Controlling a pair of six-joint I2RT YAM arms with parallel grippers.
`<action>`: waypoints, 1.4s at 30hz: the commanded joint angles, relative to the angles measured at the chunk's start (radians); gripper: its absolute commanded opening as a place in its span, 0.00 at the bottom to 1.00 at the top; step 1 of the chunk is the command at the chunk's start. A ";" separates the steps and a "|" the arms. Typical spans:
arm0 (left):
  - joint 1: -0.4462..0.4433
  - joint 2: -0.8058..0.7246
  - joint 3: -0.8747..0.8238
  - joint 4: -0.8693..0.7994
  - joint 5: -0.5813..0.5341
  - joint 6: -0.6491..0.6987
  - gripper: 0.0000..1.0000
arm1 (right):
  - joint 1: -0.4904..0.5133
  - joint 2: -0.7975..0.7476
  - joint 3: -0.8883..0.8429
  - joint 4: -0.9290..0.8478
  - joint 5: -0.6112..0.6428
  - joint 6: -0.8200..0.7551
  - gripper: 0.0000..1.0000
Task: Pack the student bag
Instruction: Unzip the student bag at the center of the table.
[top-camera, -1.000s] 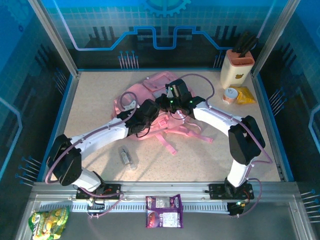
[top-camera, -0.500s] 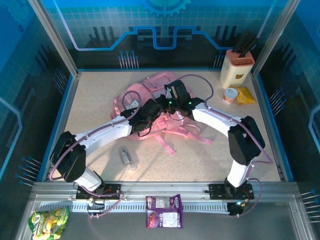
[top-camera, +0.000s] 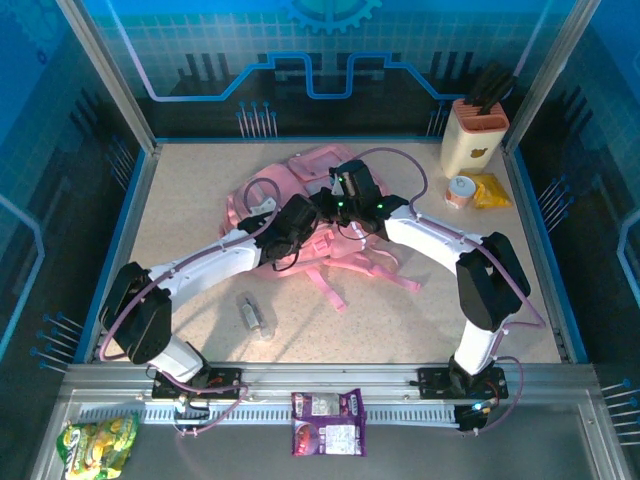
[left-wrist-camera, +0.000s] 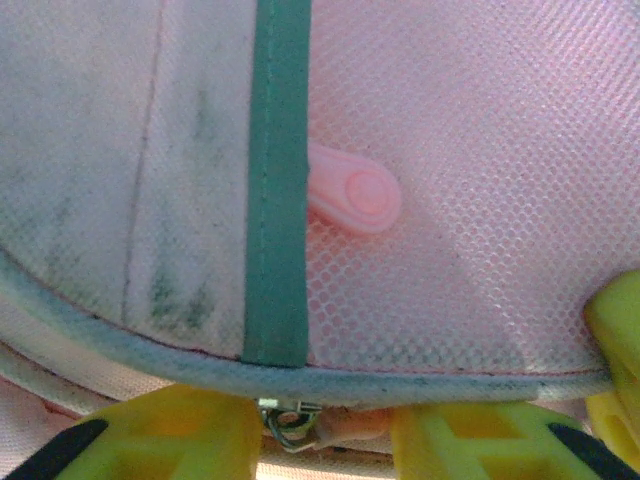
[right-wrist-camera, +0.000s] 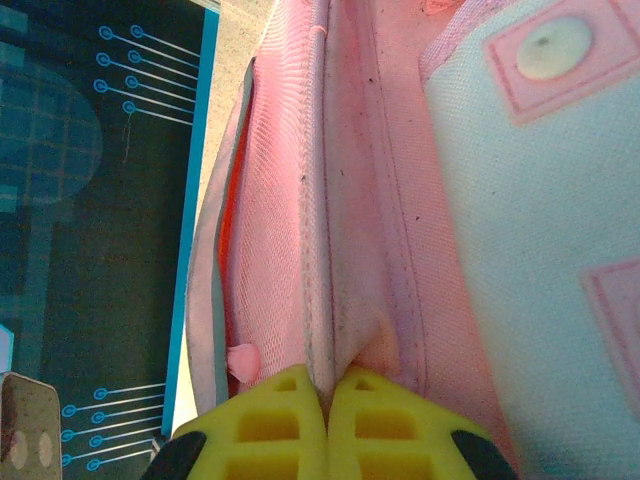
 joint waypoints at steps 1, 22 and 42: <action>0.039 -0.012 0.006 0.019 -0.073 0.047 0.31 | 0.023 -0.085 0.014 0.100 -0.032 -0.023 0.00; 0.104 -0.182 -0.107 -0.041 0.218 0.519 0.00 | -0.086 -0.125 -0.020 0.013 -0.077 -0.083 0.00; -0.010 -0.024 0.037 0.148 0.511 0.634 0.00 | -0.215 0.038 0.214 -0.299 -0.145 -0.314 0.39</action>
